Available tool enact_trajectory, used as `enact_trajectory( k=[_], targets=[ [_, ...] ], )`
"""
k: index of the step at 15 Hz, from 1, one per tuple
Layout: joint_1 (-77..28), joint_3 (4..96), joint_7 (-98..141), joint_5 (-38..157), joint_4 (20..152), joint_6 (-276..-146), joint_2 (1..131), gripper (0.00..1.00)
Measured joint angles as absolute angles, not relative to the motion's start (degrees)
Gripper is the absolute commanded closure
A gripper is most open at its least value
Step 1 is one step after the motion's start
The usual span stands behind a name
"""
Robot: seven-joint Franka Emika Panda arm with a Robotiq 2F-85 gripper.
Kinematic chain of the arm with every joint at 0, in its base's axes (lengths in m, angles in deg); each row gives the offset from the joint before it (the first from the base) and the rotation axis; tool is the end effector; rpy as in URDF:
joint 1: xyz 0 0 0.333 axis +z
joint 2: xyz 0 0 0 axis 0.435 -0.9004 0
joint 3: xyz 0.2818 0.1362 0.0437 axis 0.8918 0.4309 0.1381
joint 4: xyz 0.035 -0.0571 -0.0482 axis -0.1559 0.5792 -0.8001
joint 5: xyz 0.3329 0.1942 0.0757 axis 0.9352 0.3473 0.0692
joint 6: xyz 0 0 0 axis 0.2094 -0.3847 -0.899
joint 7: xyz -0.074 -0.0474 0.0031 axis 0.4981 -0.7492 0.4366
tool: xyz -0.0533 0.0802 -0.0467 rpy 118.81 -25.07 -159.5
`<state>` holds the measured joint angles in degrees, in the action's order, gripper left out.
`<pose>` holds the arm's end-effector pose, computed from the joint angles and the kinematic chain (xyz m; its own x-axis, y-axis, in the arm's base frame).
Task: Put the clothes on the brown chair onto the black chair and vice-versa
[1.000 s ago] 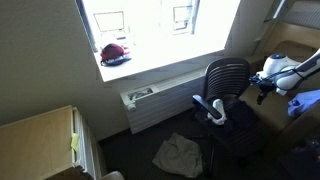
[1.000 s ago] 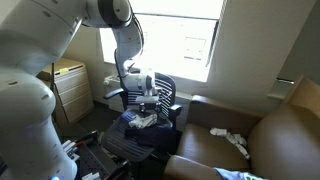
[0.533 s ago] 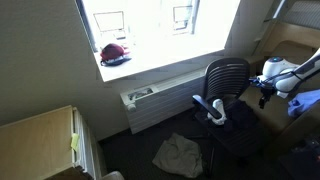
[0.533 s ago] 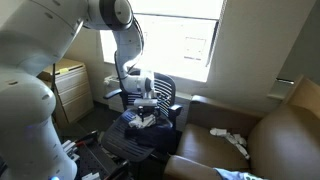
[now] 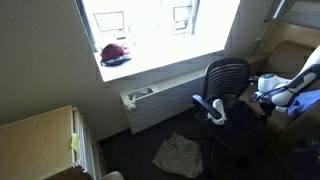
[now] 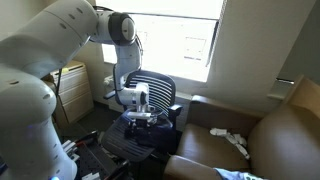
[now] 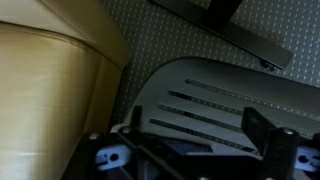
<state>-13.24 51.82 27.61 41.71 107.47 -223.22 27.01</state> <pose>0.4903 0.0925 -0.0478 0.7830 0.4752 -0.4013 0.5474 -0.8328 0.0818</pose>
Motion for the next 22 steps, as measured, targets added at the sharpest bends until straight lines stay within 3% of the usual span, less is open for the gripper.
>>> enact_trajectory(
  k=[18,19,20,22],
  targets=[
    [-14.74,52.02,27.66,44.71,96.20,-233.73,11.87,0.00],
    [-14.61,51.74,27.53,44.91,94.55,-234.55,10.21,0.25],
    [-14.40,51.40,27.34,45.01,92.93,-235.18,8.77,0.26],
    [-13.93,50.69,26.99,45.09,89.85,-236.69,6.38,0.41]
  ],
)
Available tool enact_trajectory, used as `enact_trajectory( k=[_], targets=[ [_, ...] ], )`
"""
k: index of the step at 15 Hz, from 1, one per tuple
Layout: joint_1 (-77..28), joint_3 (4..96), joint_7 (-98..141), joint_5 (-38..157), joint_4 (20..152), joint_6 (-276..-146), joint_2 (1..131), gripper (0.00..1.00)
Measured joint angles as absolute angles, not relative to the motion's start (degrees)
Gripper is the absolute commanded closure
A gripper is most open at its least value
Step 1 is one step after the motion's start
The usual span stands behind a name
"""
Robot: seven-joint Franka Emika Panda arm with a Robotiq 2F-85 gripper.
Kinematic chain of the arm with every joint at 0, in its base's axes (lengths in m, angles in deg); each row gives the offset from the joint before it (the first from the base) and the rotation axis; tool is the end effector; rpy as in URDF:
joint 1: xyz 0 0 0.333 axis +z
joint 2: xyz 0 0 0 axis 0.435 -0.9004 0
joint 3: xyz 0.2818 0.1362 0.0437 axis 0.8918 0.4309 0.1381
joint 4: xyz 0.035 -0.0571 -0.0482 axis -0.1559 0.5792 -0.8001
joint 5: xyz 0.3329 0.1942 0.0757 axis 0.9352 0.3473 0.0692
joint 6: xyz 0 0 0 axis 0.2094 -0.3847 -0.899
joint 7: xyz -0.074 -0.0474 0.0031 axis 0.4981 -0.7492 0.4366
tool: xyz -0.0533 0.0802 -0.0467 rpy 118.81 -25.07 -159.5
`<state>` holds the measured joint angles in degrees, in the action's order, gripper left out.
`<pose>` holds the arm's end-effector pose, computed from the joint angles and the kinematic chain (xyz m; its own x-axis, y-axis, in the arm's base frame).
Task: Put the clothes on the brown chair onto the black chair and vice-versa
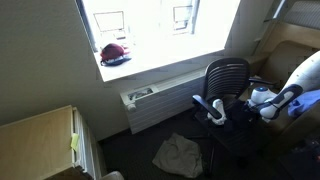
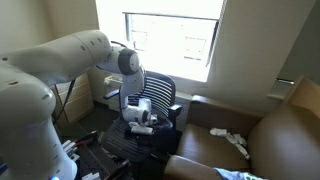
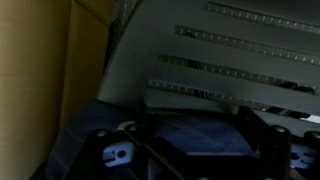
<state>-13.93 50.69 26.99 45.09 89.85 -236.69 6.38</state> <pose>0.5151 0.0877 -0.1610 0.8585 0.4594 -0.2279 0.4880 -0.8684 0.0876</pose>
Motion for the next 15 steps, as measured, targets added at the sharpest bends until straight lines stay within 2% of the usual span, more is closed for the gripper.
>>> enact_trajectory(
  k=[8,10,15],
  targets=[
    [-10.20,46.36,26.02,45.09,86.12,-239.26,4.56,0.97],
    [-10.09,45.74,25.76,45.09,85.70,-239.55,4.41,1.00],
    [-10.17,45.58,25.45,46.03,85.06,-240.81,4.47,0.99]
  ],
)
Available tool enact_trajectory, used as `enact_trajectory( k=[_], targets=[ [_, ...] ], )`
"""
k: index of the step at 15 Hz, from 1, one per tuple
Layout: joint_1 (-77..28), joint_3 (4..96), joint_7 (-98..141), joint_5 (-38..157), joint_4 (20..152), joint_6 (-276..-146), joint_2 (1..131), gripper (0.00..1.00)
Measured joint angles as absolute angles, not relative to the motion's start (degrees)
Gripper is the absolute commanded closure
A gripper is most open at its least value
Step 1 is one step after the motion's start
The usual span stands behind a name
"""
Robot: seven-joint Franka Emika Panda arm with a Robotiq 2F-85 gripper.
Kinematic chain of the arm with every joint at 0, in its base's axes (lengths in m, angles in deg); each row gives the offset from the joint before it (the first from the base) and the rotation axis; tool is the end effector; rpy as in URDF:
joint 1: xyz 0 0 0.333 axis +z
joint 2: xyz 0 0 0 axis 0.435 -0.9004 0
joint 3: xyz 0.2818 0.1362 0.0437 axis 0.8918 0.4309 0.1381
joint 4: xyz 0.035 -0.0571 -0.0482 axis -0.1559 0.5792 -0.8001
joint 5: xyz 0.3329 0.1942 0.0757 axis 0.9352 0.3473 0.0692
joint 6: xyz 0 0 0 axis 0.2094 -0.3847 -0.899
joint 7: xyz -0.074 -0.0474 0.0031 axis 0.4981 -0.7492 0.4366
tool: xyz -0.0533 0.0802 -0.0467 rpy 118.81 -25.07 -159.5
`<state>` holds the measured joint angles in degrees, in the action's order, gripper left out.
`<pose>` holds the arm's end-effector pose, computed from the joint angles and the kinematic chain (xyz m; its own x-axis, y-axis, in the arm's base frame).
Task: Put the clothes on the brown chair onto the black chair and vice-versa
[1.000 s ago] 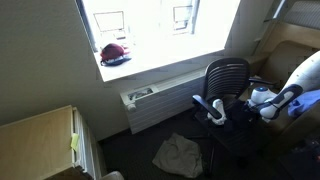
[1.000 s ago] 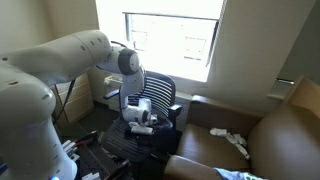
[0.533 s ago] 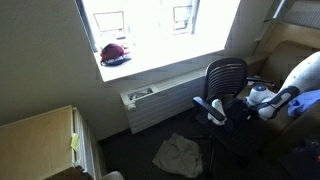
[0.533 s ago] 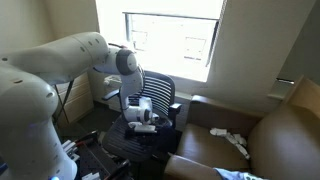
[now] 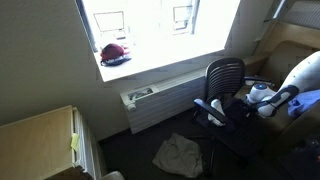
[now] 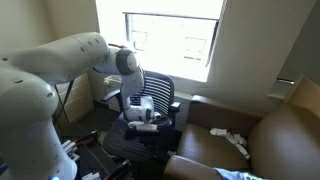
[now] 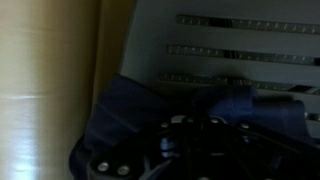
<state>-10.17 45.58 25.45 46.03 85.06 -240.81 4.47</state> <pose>0.5524 0.0810 -0.1524 0.8733 0.4706 -0.1262 0.4868 -0.8529 0.1886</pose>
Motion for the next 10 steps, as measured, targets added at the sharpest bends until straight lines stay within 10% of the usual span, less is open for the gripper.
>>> enact_trajectory(
  k=[10],
  targets=[
    [1.02,27.23,19.50,47.75,95.62,-258.58,18.95,0.99]
  ],
)
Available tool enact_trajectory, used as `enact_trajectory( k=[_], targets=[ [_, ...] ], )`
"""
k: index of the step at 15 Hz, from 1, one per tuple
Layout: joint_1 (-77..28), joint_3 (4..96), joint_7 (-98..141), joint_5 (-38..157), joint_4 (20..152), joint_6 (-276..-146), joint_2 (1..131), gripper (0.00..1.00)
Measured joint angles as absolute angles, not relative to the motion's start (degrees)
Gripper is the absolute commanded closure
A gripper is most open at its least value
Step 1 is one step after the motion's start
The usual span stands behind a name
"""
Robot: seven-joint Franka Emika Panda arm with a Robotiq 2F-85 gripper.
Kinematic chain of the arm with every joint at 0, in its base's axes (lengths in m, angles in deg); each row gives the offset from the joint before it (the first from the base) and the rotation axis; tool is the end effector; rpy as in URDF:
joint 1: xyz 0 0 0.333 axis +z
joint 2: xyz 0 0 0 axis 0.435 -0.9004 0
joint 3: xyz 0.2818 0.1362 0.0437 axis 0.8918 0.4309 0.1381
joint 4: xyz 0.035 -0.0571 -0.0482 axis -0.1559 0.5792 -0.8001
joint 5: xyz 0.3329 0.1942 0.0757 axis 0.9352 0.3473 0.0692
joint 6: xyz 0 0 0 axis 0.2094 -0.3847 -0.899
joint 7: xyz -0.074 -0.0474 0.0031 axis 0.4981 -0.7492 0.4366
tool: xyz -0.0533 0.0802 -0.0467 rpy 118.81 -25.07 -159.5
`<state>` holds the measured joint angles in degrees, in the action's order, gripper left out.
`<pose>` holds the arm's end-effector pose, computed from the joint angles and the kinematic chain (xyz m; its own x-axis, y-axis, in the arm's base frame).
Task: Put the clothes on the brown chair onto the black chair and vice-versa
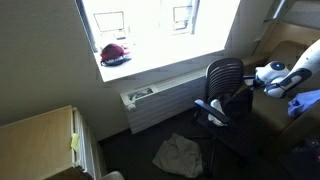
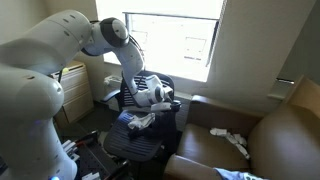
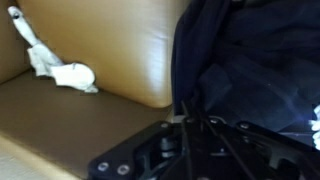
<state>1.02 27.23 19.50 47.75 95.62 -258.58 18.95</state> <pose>0.6323 0.0434 0.0209 0.8415 0.4813 0.2455 0.3498 -0.8316 0.4313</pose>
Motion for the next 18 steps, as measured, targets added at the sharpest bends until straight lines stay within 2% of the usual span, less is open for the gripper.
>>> enact_trajectory(
  k=[5,7,11,13,18],
  targets=[
    [16.33,5.43,19.13,55.94,106.27,-266.93,22.53,0.99],
    [18.39,0.98,19.30,61.68,110.19,-267.69,25.08,0.99],
    [18.38,-5.04,20.13,67.94,115.64,-267.81,30.51,0.96],
    [18.04,-4.39,20.52,67.99,115.46,-267.78,30.56,0.99],
    [18.14,-5.61,19.20,74.19,114.11,-267.41,29.52,0.99]
  ],
)
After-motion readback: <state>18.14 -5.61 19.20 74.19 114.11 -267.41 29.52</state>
